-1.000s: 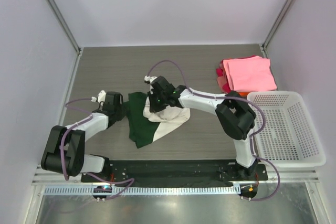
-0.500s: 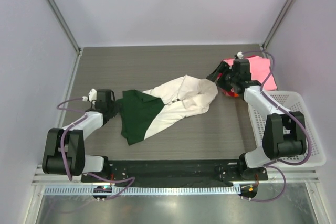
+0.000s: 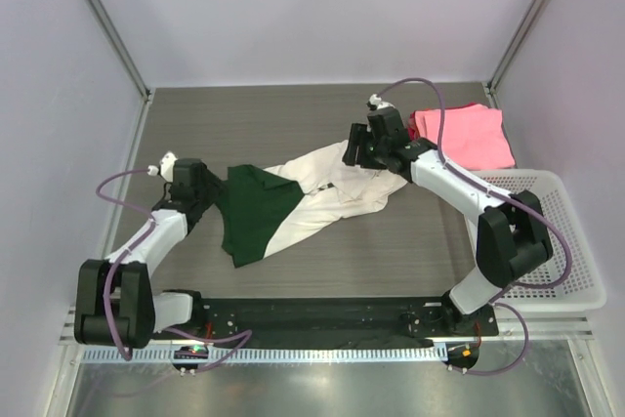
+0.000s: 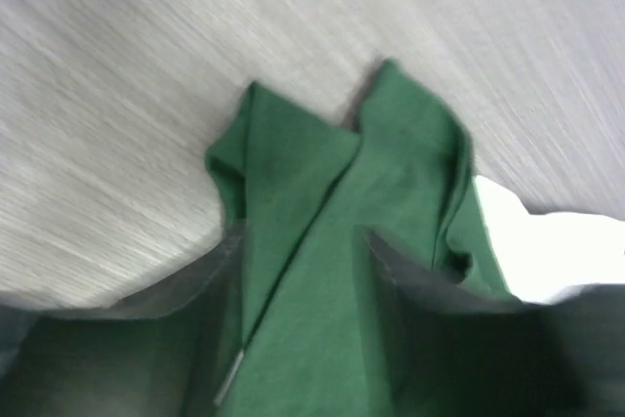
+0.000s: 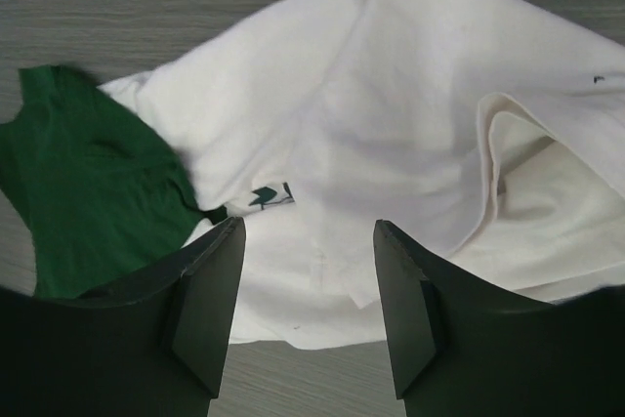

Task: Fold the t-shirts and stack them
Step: Flatten the tshirt out

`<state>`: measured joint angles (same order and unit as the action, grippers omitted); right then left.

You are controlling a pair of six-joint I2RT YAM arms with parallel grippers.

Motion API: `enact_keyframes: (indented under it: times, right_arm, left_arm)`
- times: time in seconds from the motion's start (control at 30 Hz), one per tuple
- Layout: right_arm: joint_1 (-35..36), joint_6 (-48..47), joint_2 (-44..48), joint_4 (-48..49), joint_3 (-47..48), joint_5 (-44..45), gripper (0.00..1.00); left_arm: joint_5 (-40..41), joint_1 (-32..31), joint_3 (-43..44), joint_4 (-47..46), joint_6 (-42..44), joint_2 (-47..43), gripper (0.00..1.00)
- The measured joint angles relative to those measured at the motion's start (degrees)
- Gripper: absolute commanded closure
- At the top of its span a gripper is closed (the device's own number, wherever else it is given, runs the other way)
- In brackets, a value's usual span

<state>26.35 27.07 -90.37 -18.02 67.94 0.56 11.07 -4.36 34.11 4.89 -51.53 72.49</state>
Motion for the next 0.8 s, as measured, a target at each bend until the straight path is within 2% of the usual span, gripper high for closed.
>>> enact_keyframes:
  times: [0.07, 0.1, 0.33, 0.5, 0.53, 0.57, 0.63, 0.67, 0.8]
  right_arm:
    - [0.59, -0.02, -1.2, -0.9, -0.04, 1.16, 0.38]
    - [0.55, 0.02, -1.42, -1.33, -0.61, 1.77, 0.38]
    - [-0.09, 0.02, -0.74, -3.48, -8.0, 4.68, 0.39]
    - [-0.09, 0.02, 0.48, -3.93, -10.45, 4.44, 0.42]
    - [-0.09, 0.02, 0.63, -3.85, -10.47, 4.39, 0.42]
    - [-0.09, 0.04, 0.7, -3.74, -10.47, 4.39, 0.42]
    - [-0.09, 0.07, 0.87, -3.54, -10.49, 4.39, 0.43]
    - [-0.09, 0.09, 0.98, -3.39, -10.54, 4.37, 0.43]
    - [-0.09, 0.28, 1.92, -3.37, -10.75, 4.2, 0.44]
  left_arm:
    - [0.39, 0.0, 0.0, 0.09, 0.92, -2.67, 0.23]
    - [0.57, 0.0, 0.0, 0.09, 1.27, -3.93, 0.21]
    - [1.33, -2.16, 0.76, 0.09, 2.73, -6.1, 0.16]
    - [0.7, -3.04, 6.69, 0.57, 2.97, 2.99, 0.2]
    - [0.55, -3.04, 8.15, 0.55, 3.04, 5.14, 0.22]
    - [0.17, -3.04, 10.03, 0.85, 3.13, 7.82, 0.29]
    - [-0.5, -3.02, 13.99, 0.92, 3.52, 13.38, 0.32]
    - [-0.83, -3.02, 15.98, 0.98, 3.78, 16.11, 0.38]
    - [-1.57, -3.02, 21.29, 1.31, 4.22, 23.52, 0.43]
